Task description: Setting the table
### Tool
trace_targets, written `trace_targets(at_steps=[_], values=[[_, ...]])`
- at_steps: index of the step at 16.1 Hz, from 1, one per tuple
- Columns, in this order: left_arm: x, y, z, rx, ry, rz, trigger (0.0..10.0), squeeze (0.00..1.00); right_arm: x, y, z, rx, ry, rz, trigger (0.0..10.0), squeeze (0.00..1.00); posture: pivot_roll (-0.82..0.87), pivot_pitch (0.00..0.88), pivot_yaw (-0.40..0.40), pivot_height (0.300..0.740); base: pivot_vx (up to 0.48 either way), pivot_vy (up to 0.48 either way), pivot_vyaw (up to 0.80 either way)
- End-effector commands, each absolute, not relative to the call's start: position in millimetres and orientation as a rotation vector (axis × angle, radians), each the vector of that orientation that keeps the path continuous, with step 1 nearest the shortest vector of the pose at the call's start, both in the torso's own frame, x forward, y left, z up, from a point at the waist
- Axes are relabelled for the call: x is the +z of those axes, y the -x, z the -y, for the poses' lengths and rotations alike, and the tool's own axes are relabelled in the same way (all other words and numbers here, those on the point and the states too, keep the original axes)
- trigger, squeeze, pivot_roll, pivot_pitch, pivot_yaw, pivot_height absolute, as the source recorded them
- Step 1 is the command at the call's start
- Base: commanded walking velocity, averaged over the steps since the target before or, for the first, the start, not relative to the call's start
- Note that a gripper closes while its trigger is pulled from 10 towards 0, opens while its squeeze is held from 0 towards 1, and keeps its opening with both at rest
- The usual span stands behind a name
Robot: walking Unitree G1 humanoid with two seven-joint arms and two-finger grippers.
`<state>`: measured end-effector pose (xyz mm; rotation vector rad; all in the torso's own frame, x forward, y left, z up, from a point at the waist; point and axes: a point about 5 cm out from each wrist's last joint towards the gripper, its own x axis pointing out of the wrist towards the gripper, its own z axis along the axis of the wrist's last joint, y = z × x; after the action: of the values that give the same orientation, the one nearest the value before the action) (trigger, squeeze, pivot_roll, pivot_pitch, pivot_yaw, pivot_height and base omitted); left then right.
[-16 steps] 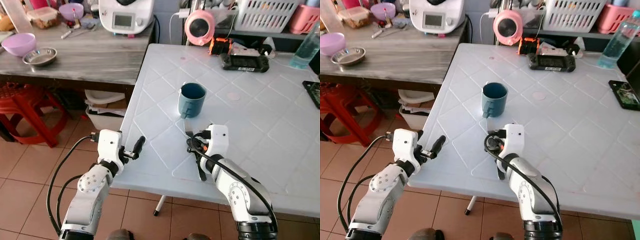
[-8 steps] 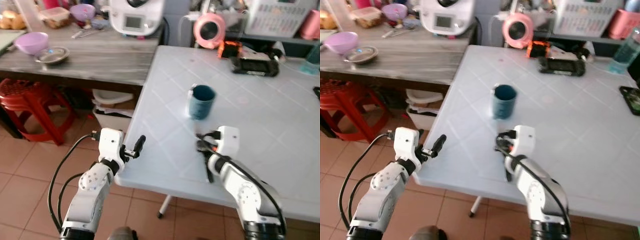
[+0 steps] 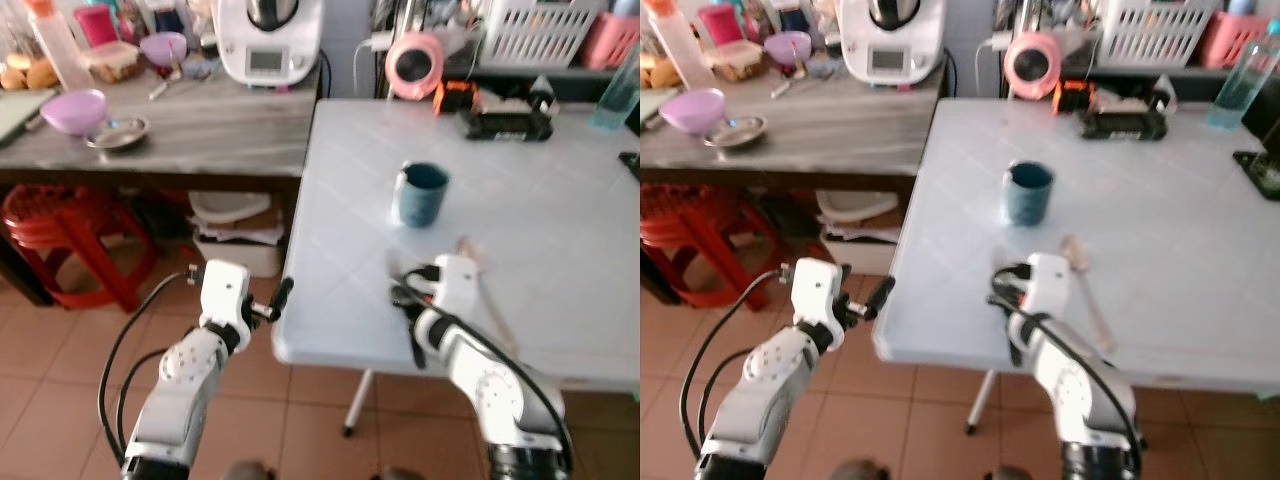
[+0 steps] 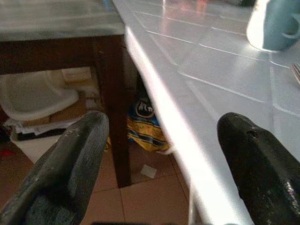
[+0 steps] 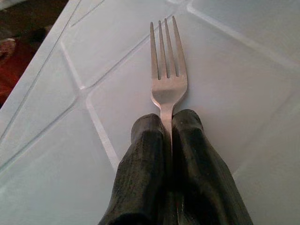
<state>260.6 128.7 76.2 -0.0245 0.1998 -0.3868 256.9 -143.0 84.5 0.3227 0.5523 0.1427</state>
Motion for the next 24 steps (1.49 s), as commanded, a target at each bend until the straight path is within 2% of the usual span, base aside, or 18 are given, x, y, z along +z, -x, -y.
trace_targets(at_steps=[1, 9, 15, 24], values=[[77, -261, -137, -0.369, 0.003, -0.204, 10.0, 0.00, 69, -249, 127, 0.188, -0.345, -0.656, 10.0, 0.00, -0.05, 0.000, 0.020, 0.740, 0.000, 0.480, 0.00], [82, -263, -134, -0.403, 0.008, -0.153, 10.0, 0.00, 72, -253, 129, 0.177, -0.278, -0.600, 10.0, 0.00, -0.06, 0.000, 0.023, 0.740, 0.000, 0.471, 0.00], [84, -265, -131, -0.412, 0.010, -0.127, 10.0, 0.00, 83, -262, 134, 0.142, -0.206, -0.505, 10.0, 0.00, -0.06, 0.000, 0.024, 0.740, 0.296, 0.374, 0.00], [86, -269, -130, -0.380, 0.012, -0.091, 10.0, 0.00, 107, -283, 149, 0.040, -0.150, -0.312, 10.0, 0.00, -0.06, 0.000, 0.023, 0.740, 0.437, 0.030, 0.00]])
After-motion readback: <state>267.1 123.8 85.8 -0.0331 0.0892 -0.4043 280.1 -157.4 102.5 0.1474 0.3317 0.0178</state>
